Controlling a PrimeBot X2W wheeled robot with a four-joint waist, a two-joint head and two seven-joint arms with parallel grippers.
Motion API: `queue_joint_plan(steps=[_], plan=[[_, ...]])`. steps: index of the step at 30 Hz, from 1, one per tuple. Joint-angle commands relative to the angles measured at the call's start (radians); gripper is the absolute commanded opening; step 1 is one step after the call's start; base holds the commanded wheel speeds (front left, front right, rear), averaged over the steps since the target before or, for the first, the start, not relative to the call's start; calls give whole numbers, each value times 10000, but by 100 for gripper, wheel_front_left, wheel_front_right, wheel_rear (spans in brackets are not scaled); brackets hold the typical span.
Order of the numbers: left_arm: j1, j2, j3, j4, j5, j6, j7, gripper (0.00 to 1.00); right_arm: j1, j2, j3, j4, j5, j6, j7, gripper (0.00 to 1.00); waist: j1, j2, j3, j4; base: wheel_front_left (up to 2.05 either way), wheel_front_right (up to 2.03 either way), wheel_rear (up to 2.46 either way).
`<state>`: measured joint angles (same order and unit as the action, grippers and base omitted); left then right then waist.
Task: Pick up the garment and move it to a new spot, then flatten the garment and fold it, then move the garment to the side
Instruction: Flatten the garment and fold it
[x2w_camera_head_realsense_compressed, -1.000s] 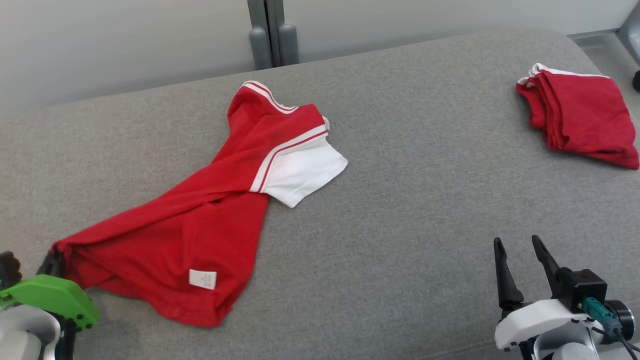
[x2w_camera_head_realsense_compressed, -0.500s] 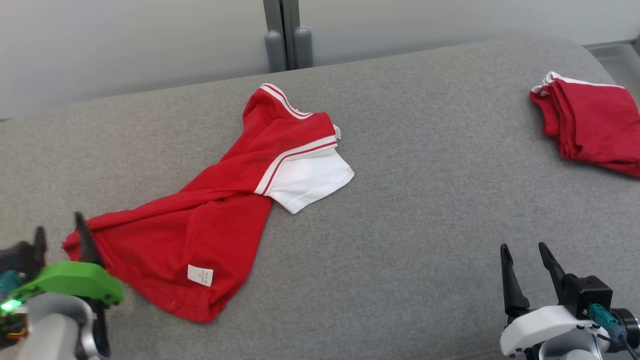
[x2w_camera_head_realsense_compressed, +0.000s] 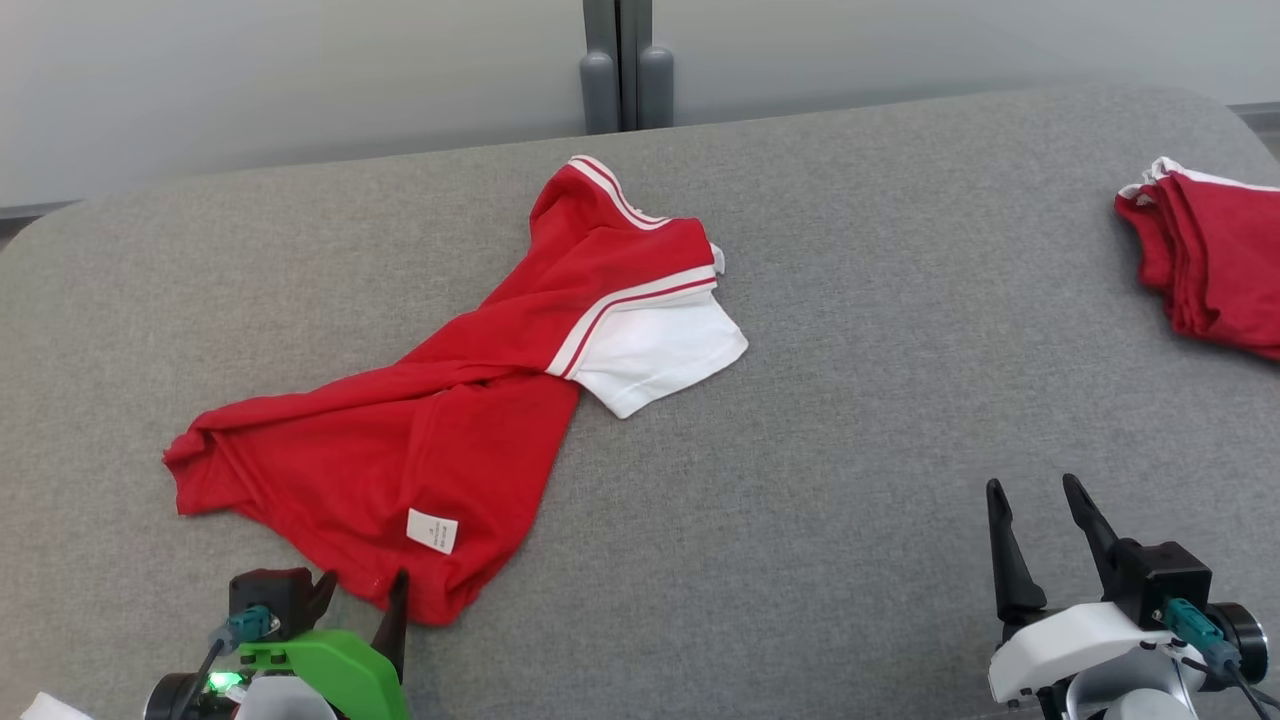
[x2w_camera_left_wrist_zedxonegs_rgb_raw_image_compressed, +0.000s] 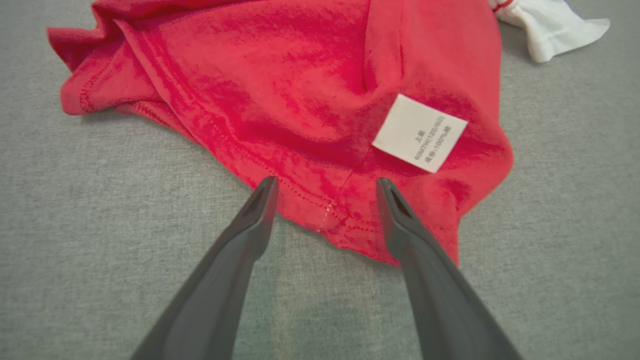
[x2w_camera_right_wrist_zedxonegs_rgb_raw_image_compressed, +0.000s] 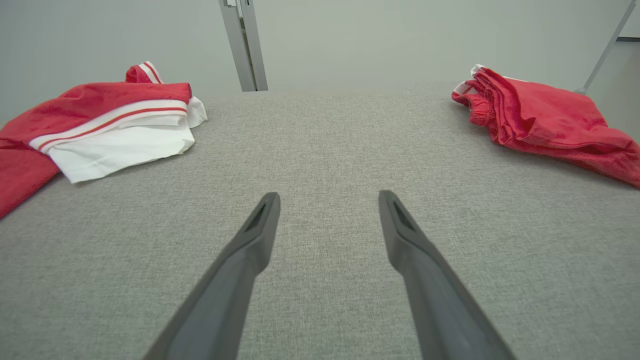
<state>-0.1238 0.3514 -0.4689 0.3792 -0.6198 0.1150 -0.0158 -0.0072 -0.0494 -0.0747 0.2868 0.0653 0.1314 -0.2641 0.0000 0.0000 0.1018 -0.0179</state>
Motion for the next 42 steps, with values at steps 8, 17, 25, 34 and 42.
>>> queue_joint_plan(steps=[8,17,25,34,42], plan=[[-493,-38,-184,911,-220,-426,375,31,-196,-20,53,30,-11,-15,-2,100,0,0,318,-157,0,0,0],[-444,-20,-140,898,-283,-564,-23,0,-35,-23,9,77,102,-15,-2,100,0,0,207,-275,0,0,0],[626,379,195,-1905,-432,210,-71,0,291,-21,-135,125,150,-15,-2,100,0,0,-309,-66,0,0,0],[2028,976,543,-5710,-820,1075,740,0,526,-21,-63,158,258,-15,-2,100,0,0,-836,334,0,0,0],[1391,1248,1011,-6101,-967,1139,1012,0,293,-18,195,244,348,-15,-2,100,0,0,-923,339,0,0,0]])
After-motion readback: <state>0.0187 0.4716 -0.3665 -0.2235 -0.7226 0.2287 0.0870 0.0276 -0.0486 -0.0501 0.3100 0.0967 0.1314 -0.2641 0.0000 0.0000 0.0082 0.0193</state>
